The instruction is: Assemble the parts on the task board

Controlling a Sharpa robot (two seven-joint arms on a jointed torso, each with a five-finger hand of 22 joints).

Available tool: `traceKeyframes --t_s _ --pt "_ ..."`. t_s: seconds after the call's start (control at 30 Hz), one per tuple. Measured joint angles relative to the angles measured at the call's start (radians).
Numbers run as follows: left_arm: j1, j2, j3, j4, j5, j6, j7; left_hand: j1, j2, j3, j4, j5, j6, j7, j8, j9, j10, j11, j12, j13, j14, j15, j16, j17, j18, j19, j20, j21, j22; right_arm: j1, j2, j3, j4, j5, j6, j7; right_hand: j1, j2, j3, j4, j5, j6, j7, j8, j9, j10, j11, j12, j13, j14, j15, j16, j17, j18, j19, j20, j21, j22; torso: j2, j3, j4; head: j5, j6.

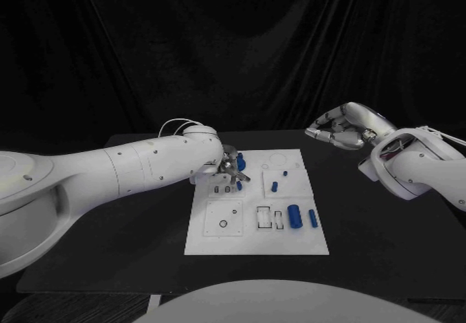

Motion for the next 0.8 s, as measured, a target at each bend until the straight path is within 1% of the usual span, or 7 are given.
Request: traceKeyframes --t_s 0.07,0.1,0.33,0.5,0.53,0.67,0.8 --pt "-0.002 0.003 0.0 -0.005 0.0 0.0 0.0 0.0 0.0 0.002 -0.002 0.0 0.0 0.0 -0.001 0.002 0.0 0.0 0.0 0.0 0.0 0.0 0.0 0.0 0.0 -0.004 -0.004 0.0 0.0 0.0 0.0 0.0 0.0 0.0 0.001 0.0 0.0 0.0 0.0 0.0 0.003 0.0 0.0 0.0 0.0 0.0 0.0 0.0 0.0 0.0 0.0 0.0 0.0 0.0 0.0 0.0 -0.004 0.0 0.0 0.0001 0.0 -0.001 0.0" --pt "-0.004 0.006 0.0 -0.009 0.0 0.0 0.001 0.0 0.0 0.002 -0.002 0.0 -0.004 -0.004 -0.004 0.002 0.0 0.0 0.0 0.0 0.0 0.0 0.0 0.0 0.0 -0.004 -0.004 0.0 0.0 0.0 0.0 0.0 0.0 0.0 0.001 0.0 0.0 0.0 0.0 0.0 0.003 0.0 0.0 0.0 0.0 0.0 0.0 0.0 0.0 0.0 0.0 0.0 0.0 0.0 0.0 0.0 -0.004 0.0 0.0 0.0001 0.0 -0.001 0.0" --pt "-0.01 0.021 0.0 -0.028 0.0 0.0 0.002 0.004 0.004 0.007 -0.007 0.004 -0.004 -0.004 -0.016 0.004 0.0 0.0 0.0 0.0 0.0 0.0 0.0 0.0 0.0 -0.004 -0.004 0.0 0.0 -0.001 0.0 0.0 0.0 0.0 0.002 -0.001 0.0 0.0 0.0 0.0 0.008 0.0 0.0 0.0 0.0 0.0 0.0 0.0 0.0 0.0 0.0 0.0 0.0 0.0 0.0 0.0 -0.004 0.0 -0.001 0.0004 -0.0001 -0.001 0.0" --pt "-0.013 0.024 0.0 -0.035 0.0 0.0 0.003 0.007 0.007 0.016 -0.01 0.008 -0.004 -0.004 -0.02 0.005 0.0 0.0 0.0 0.0 0.0 0.0 0.0 0.0 0.0 -0.004 -0.003 0.0 0.0 -0.001 0.0 0.0 0.0 0.0 0.003 -0.003 0.0 0.0 0.0 0.0 0.008 0.0 0.0 0.0 0.0 0.0 0.0 0.0 0.0 0.0 0.0 0.0 0.0 0.0 0.0 0.0 -0.004 0.0 -0.001 0.0005 -0.0003 -0.003 0.0" --pt "-0.014 0.024 0.0 -0.036 0.0 0.0 0.003 0.007 0.007 0.019 -0.013 0.008 -0.004 -0.004 -0.025 0.007 0.0 0.0 0.0 0.0 0.0 0.0 0.0 0.0 0.0 -0.004 -0.004 -0.004 0.0 -0.001 0.0 0.0 -0.001 0.0 0.003 -0.004 0.004 0.004 0.0 0.0 0.008 0.0 0.0 0.0 0.0 0.0 0.0 0.0 0.0 0.0 0.0 -0.004 0.0 0.0 0.0 0.0 -0.004 0.0 -0.002 0.0006 -0.0005 -0.004 0.0" --pt "-0.015 0.026 0.0 -0.039 0.0 0.002 0.003 0.007 0.007 0.019 -0.013 0.008 -0.004 -0.004 -0.025 0.008 0.0 0.0 0.0 0.0 0.0 0.0 0.0 0.0 0.0 -0.004 -0.003 -0.004 0.0 -0.001 0.0 0.0 -0.002 0.0 0.004 -0.005 0.004 0.004 0.0 0.0 0.008 0.0 0.0 0.0 0.0 0.0 0.0 0.0 0.0 0.0 0.0 -0.004 0.0 0.0 0.0 0.0 -0.004 0.0 -0.002 0.0007 -0.0006 -0.005 0.0" --pt "-0.017 0.027 0.0 -0.045 0.0 0.007 0.002 0.013 0.013 0.028 -0.022 0.01 -0.004 -0.004 -0.03 0.011 0.0 0.0 0.0 0.0 0.0 0.0 0.0 0.0 0.0 -0.004 -0.003 -0.004 0.0 -0.001 0.0 0.0 -0.003 0.0 0.005 -0.008 0.004 0.004 0.0 0.0 0.008 0.0 0.0 0.0 0.0 0.0 0.0 0.0 0.0 0.0 0.0 -0.004 0.0 0.0 0.0 0.0 -0.004 0.0 -0.002 0.0007 -0.0009 -0.005 0.0"
